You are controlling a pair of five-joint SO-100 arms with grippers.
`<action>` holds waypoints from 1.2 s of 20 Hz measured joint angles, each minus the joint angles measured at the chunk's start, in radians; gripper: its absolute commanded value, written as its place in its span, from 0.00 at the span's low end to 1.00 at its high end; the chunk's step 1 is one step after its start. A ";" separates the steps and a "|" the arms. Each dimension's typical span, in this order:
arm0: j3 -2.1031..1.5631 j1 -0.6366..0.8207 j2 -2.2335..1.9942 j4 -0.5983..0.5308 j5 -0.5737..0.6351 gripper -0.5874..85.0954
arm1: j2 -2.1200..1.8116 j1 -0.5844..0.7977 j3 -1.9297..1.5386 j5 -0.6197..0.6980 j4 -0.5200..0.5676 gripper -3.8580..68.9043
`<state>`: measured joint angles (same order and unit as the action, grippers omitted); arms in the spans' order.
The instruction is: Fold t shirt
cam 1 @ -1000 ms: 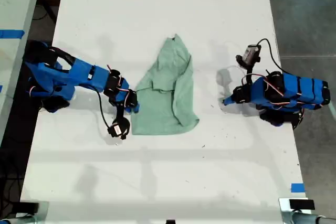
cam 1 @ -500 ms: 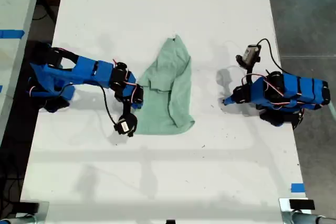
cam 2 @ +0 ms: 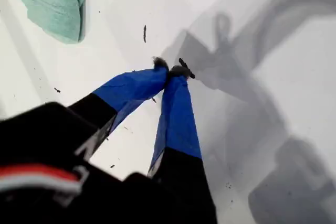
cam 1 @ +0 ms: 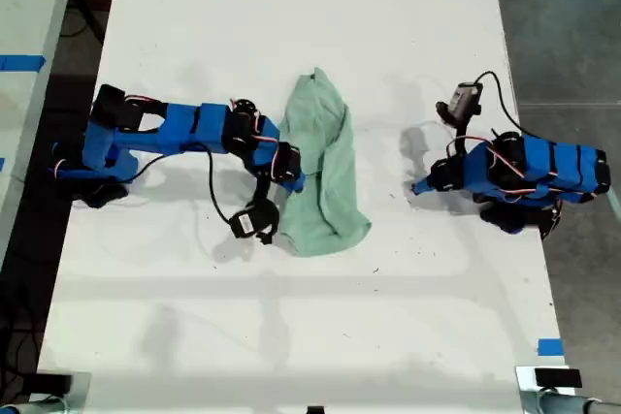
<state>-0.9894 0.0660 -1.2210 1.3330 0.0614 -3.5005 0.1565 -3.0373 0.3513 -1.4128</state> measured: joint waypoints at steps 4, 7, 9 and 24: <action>0.003 0.035 0.114 -0.179 0.078 0.11 | 0.000 0.000 0.000 0.000 0.000 0.08; 0.003 0.040 0.172 -0.273 0.135 0.15 | 0.000 0.000 0.000 0.000 0.000 0.08; 0.003 0.040 0.175 -0.285 0.166 0.14 | 0.000 0.000 0.000 0.000 0.000 0.08; -0.747 0.144 -1.072 -0.086 0.135 0.01 | 0.000 0.000 0.000 0.000 0.000 0.08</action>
<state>-1.7365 0.2102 -2.2933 1.2471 0.1963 -3.5005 0.1565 -3.0373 0.3513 -1.4128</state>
